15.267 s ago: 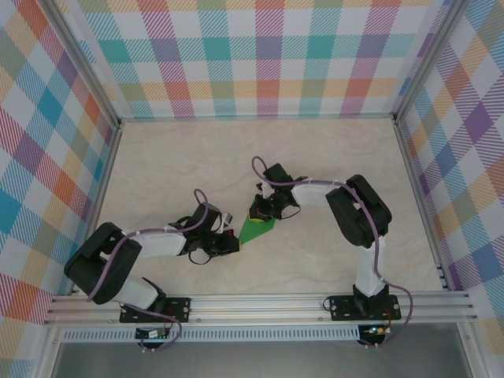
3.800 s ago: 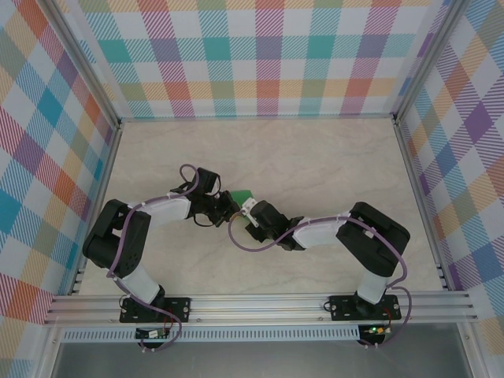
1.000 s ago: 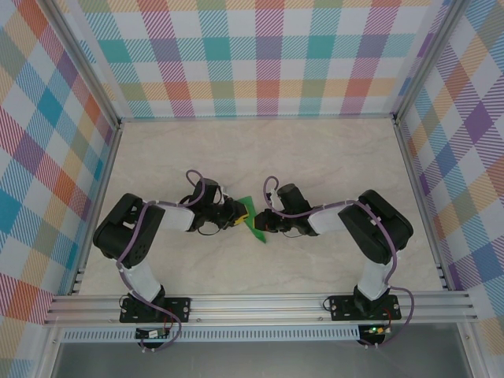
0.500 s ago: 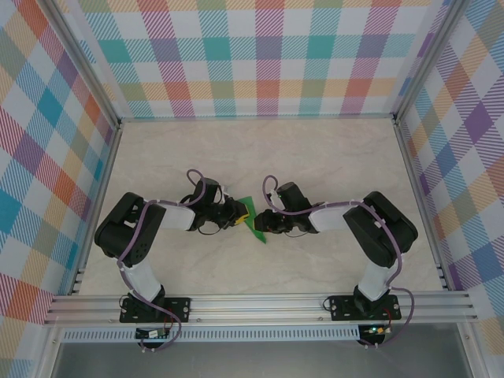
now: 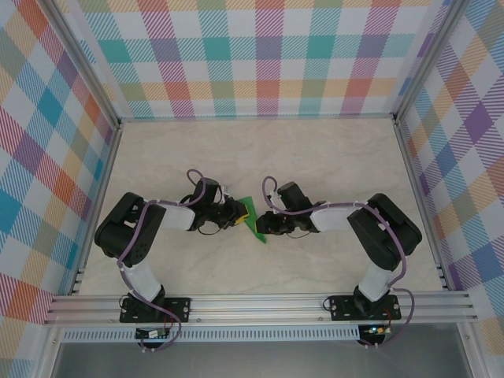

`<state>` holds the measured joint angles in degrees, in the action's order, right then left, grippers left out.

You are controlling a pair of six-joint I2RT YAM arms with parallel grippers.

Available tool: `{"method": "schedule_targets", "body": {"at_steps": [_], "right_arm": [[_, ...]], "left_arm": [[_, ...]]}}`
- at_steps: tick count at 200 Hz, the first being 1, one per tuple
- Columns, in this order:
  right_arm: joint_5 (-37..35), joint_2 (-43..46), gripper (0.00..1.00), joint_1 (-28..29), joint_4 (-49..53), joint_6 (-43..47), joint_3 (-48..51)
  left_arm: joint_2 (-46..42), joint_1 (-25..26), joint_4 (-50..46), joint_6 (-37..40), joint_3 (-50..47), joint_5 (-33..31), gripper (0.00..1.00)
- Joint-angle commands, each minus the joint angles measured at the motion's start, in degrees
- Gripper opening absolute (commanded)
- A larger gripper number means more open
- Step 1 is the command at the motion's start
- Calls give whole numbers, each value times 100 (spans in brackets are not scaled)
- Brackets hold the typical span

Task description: Fold a paper plane with a square sheet of paper (pick it up from the middle)

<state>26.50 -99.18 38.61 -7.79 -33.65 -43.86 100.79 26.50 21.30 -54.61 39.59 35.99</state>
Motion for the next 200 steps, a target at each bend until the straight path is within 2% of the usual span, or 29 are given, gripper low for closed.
{"method": "schedule_targets", "body": {"at_steps": [1, 17, 68, 123, 161, 183, 200], "right_arm": [[202, -59, 19, 1, 96, 150, -138], [260, -100, 15, -2, 101, 166, -128], [359, -260, 14, 3, 46, 122, -131], [309, 1, 22, -3, 294, 133, -192], [326, 198, 22, 6, 488, 118, -98], [315, 207, 21, 6, 508, 104, -27], [356, 135, 16, 13, 494, 115, -35]], "left_arm": [[72, 66, 6, 73, 126, 33, 17], [64, 63, -3, 74, 134, 31, 17], [71, 63, 6, 76, 127, 26, 18], [95, 63, 6, 82, 115, 31, 18], [95, 66, -3, 87, 107, 31, 18], [90, 66, -3, 86, 101, 22, 18], [97, 66, -3, 91, 108, 22, 18]]}}
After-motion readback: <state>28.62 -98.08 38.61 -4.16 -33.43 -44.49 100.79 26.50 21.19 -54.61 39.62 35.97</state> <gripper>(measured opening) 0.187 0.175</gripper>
